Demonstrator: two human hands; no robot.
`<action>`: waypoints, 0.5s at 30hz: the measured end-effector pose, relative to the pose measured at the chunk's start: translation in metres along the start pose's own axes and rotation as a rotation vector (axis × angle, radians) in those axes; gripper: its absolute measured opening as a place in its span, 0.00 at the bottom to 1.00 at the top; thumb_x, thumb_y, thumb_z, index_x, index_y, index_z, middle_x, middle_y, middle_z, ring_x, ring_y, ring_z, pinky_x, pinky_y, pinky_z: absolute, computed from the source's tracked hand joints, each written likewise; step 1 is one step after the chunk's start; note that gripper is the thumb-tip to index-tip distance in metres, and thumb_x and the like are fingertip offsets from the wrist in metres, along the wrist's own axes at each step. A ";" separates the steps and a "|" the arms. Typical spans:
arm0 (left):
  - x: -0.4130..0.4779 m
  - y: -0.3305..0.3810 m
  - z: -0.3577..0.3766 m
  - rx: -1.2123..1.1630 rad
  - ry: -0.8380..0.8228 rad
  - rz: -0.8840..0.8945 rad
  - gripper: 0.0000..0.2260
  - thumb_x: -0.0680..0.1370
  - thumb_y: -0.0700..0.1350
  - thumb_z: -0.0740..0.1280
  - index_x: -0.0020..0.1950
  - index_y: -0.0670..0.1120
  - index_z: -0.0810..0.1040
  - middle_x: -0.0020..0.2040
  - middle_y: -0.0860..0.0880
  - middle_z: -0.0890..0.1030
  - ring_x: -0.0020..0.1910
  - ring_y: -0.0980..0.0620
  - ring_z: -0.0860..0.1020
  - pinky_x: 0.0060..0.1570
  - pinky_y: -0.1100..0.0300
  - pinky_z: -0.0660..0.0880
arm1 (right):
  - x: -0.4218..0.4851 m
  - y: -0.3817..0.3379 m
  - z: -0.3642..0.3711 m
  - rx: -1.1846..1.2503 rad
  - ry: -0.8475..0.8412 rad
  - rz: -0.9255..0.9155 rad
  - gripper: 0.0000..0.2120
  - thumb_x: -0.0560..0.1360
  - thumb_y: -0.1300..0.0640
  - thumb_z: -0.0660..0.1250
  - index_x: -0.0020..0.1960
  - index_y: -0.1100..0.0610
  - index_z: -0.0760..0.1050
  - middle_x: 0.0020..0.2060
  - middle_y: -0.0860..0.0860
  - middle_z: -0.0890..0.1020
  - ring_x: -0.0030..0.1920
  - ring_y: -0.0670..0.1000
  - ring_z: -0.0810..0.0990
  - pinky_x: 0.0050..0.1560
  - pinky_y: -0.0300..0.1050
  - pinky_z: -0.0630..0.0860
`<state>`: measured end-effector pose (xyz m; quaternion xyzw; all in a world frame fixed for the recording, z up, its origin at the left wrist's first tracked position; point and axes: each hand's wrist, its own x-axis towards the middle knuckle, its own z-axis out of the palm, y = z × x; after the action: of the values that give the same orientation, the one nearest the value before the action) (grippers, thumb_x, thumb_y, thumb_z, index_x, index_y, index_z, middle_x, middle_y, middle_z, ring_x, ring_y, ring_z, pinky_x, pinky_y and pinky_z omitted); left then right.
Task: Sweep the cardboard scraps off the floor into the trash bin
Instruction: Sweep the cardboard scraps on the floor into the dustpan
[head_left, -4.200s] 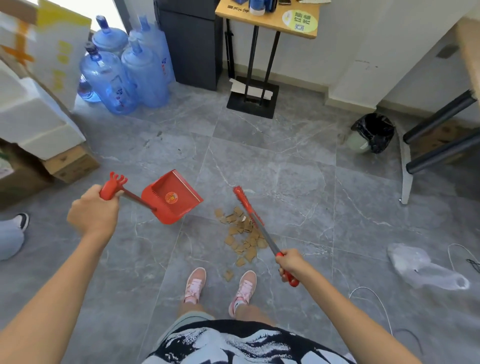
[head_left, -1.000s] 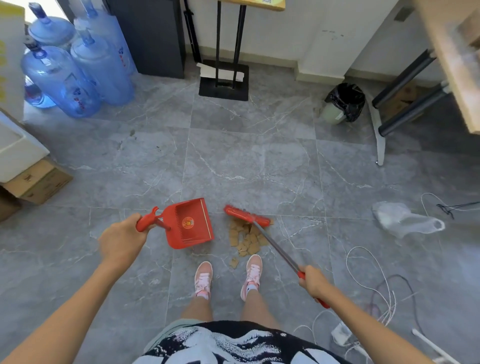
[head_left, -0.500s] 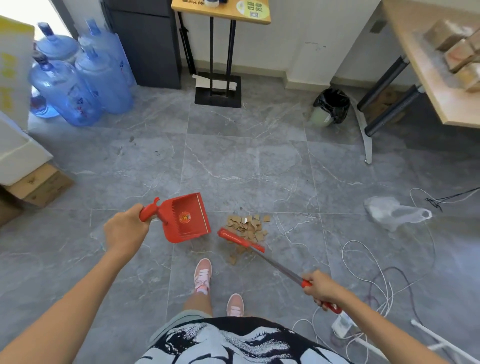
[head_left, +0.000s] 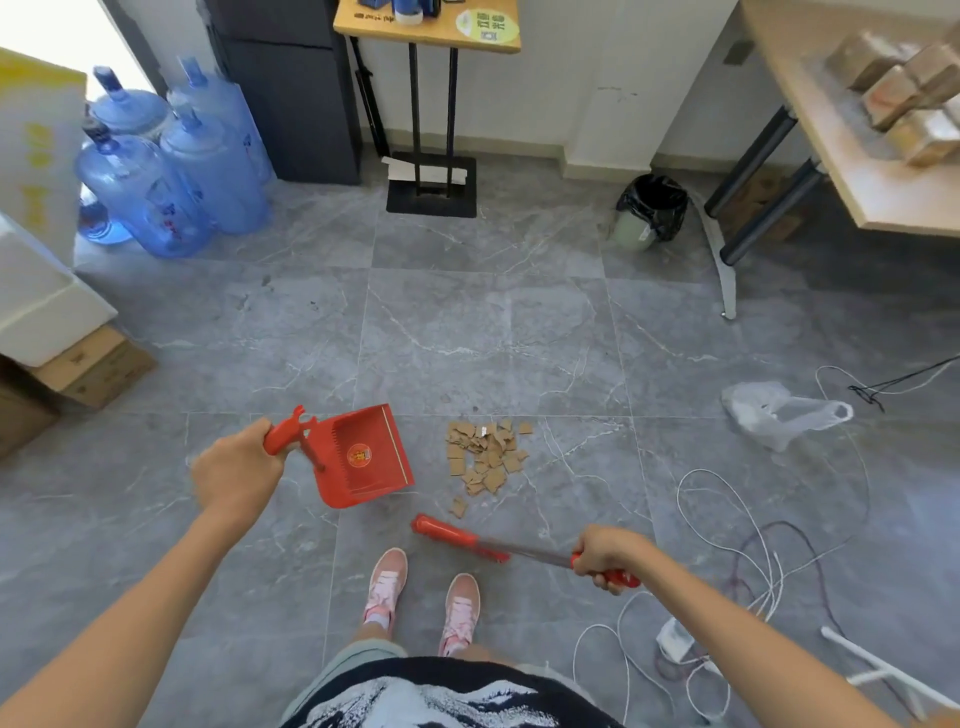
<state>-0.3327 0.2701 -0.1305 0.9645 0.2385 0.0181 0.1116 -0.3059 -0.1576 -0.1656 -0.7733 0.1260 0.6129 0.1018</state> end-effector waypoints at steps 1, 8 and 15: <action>0.001 -0.002 -0.001 0.002 -0.005 -0.003 0.18 0.73 0.54 0.72 0.34 0.41 0.76 0.27 0.39 0.77 0.26 0.40 0.73 0.29 0.57 0.62 | 0.005 -0.004 0.001 0.007 -0.015 0.020 0.07 0.76 0.64 0.55 0.50 0.57 0.70 0.13 0.50 0.68 0.11 0.47 0.65 0.21 0.28 0.64; 0.013 -0.021 -0.003 -0.008 -0.042 -0.040 0.18 0.74 0.57 0.71 0.33 0.45 0.73 0.27 0.43 0.76 0.27 0.40 0.74 0.30 0.57 0.65 | 0.056 -0.013 -0.010 0.044 -0.058 0.212 0.06 0.78 0.61 0.55 0.54 0.56 0.65 0.15 0.52 0.66 0.15 0.47 0.65 0.20 0.31 0.66; 0.023 -0.036 -0.002 -0.023 -0.054 -0.035 0.19 0.73 0.58 0.71 0.34 0.45 0.73 0.28 0.42 0.78 0.30 0.38 0.76 0.30 0.56 0.65 | 0.050 -0.040 -0.042 0.035 0.002 0.184 0.04 0.79 0.62 0.56 0.52 0.58 0.67 0.12 0.52 0.65 0.11 0.48 0.63 0.19 0.28 0.64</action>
<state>-0.3293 0.3123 -0.1371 0.9590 0.2521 -0.0070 0.1294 -0.2438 -0.1358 -0.2052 -0.7574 0.2072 0.6164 0.0587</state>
